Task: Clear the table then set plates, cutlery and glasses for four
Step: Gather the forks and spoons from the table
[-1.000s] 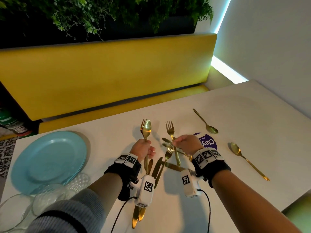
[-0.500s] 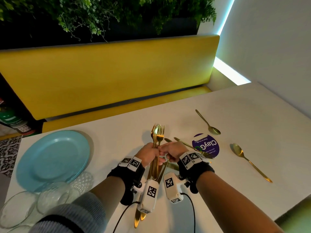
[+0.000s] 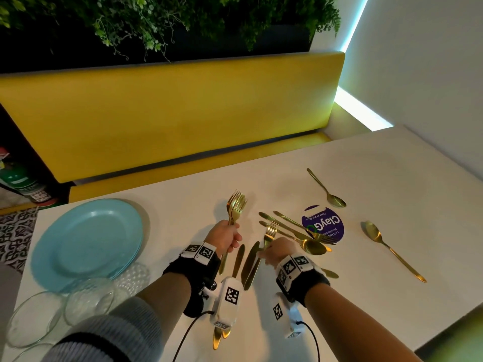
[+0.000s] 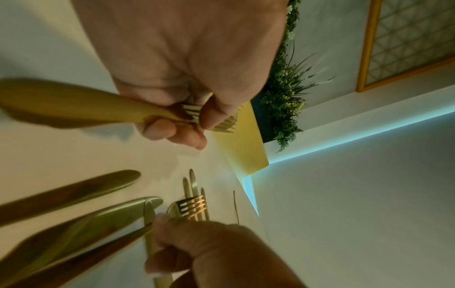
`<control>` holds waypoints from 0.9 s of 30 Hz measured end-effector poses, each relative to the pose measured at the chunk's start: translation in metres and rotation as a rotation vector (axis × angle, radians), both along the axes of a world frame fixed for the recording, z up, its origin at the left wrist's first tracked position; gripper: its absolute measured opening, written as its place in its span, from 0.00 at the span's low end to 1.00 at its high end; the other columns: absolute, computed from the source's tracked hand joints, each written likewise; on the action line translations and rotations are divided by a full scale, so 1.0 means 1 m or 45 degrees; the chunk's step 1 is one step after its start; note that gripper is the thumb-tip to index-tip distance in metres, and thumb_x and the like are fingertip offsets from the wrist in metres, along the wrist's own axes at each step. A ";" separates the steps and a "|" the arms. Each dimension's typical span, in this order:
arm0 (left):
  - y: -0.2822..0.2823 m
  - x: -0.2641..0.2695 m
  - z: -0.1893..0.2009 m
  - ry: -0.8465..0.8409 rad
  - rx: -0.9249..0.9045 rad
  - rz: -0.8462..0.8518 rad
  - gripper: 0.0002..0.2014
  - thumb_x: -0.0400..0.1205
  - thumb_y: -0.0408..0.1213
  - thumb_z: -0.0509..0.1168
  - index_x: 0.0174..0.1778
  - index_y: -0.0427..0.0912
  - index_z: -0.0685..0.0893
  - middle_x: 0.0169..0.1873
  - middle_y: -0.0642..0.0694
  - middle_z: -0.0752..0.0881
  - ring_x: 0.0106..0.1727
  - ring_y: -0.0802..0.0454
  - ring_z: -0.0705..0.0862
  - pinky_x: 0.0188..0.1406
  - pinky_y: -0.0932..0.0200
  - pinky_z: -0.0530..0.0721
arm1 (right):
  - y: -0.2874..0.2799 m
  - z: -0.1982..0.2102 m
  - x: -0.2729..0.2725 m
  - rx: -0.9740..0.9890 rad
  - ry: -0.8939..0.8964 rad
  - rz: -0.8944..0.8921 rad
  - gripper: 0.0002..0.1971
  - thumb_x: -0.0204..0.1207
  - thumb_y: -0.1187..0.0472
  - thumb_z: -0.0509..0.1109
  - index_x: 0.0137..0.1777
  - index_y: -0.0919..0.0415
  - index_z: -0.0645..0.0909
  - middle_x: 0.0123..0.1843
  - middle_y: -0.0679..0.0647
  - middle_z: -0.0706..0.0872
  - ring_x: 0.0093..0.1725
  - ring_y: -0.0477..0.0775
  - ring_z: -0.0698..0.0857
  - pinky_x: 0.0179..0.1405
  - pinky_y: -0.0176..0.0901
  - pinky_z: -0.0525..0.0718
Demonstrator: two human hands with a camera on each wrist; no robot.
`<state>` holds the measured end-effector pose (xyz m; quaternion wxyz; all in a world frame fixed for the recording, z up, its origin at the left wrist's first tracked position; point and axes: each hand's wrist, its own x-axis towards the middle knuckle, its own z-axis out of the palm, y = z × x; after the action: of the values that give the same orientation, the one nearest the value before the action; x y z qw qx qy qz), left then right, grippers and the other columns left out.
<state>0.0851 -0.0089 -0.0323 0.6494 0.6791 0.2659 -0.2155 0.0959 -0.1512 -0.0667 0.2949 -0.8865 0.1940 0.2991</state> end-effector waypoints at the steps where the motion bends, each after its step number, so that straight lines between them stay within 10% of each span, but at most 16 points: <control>1: 0.002 0.000 0.000 -0.002 -0.001 0.004 0.08 0.85 0.29 0.51 0.55 0.37 0.73 0.30 0.44 0.76 0.28 0.54 0.72 0.27 0.63 0.68 | 0.001 -0.006 -0.003 -0.008 0.006 -0.011 0.14 0.73 0.52 0.73 0.53 0.60 0.82 0.50 0.55 0.88 0.49 0.52 0.86 0.54 0.43 0.86; 17: 0.011 -0.008 -0.009 0.024 -0.053 0.052 0.08 0.86 0.26 0.49 0.49 0.36 0.73 0.33 0.41 0.80 0.30 0.50 0.78 0.31 0.60 0.76 | -0.008 -0.012 -0.015 0.088 0.105 -0.213 0.11 0.71 0.56 0.73 0.50 0.62 0.83 0.43 0.55 0.86 0.40 0.52 0.82 0.42 0.40 0.86; 27: 0.004 -0.002 0.001 -0.023 -0.135 0.014 0.08 0.86 0.34 0.55 0.48 0.35 0.77 0.36 0.38 0.83 0.39 0.40 0.83 0.42 0.49 0.85 | 0.011 0.043 0.011 0.690 -0.016 0.030 0.08 0.74 0.61 0.74 0.34 0.58 0.82 0.26 0.50 0.86 0.12 0.39 0.71 0.11 0.28 0.67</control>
<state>0.0829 -0.0045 -0.0314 0.6881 0.6440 0.2519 -0.2196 0.1066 -0.1399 -0.0233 0.5191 -0.7793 0.0946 0.3381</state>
